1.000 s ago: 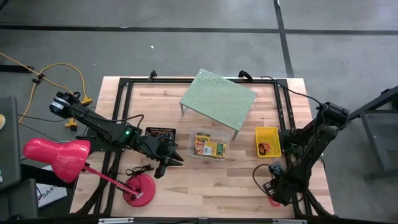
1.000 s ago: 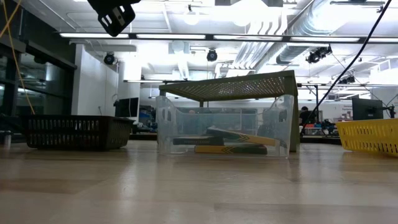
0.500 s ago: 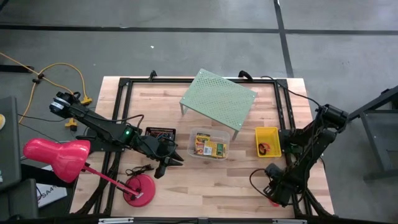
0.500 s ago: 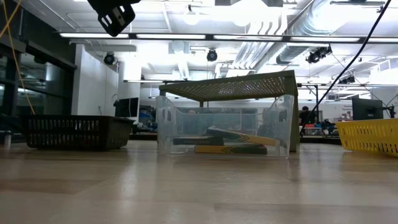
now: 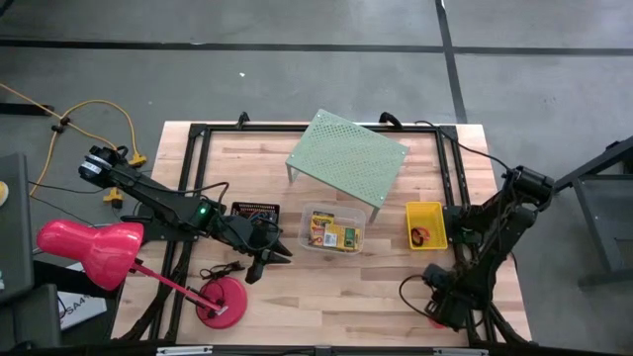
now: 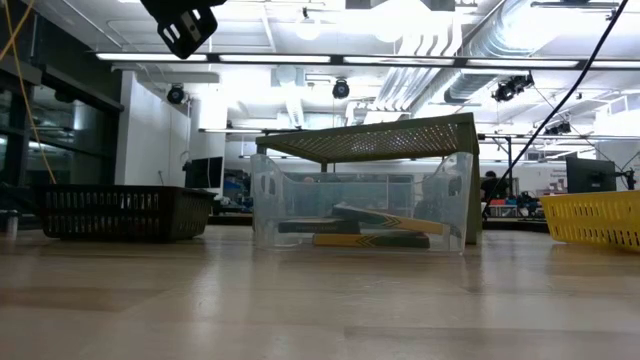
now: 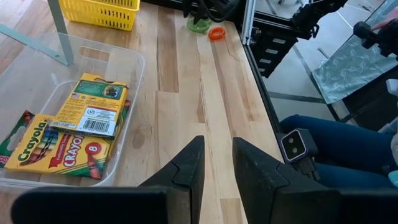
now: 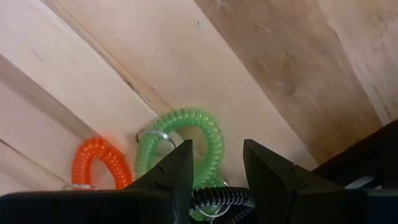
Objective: Pick & Place Office Desk Supplies
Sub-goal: Put the left green spring keychain into the yellow bin
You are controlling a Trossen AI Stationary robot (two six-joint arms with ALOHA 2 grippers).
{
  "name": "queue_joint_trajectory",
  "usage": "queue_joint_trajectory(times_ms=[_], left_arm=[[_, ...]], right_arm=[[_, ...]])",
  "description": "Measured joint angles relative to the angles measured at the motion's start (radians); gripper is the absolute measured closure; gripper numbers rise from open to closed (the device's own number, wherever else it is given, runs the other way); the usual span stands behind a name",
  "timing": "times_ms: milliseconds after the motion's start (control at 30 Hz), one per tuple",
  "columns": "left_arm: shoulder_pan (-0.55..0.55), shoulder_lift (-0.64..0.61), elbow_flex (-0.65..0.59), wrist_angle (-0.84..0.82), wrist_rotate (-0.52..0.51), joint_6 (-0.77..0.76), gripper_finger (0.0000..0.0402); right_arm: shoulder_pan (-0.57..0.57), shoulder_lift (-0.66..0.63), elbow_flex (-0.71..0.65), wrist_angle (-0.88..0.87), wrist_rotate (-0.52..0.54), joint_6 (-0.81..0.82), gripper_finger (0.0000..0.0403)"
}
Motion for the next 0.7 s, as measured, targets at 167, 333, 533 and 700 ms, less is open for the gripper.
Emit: queue_joint_trajectory(times_ms=[167,333,533,700], left_arm=[[0.000,0.000,0.000,0.000,0.000,0.000,0.0324],[0.000,0.000,0.000,0.000,0.000,0.000,0.0324],[0.000,0.000,0.000,0.000,0.000,0.000,0.0324],[0.000,0.000,0.000,0.000,0.000,0.000,0.0324]], right_arm=[[0.016,0.008,0.000,0.003,0.004,0.001,0.0275],[0.016,0.063,0.003,0.035,-0.007,-0.001,0.0275],[0.016,0.071,0.004,0.043,-0.007,-0.004,0.0275],[0.016,0.072,0.003,0.043,-0.007,-0.004,0.0276]])
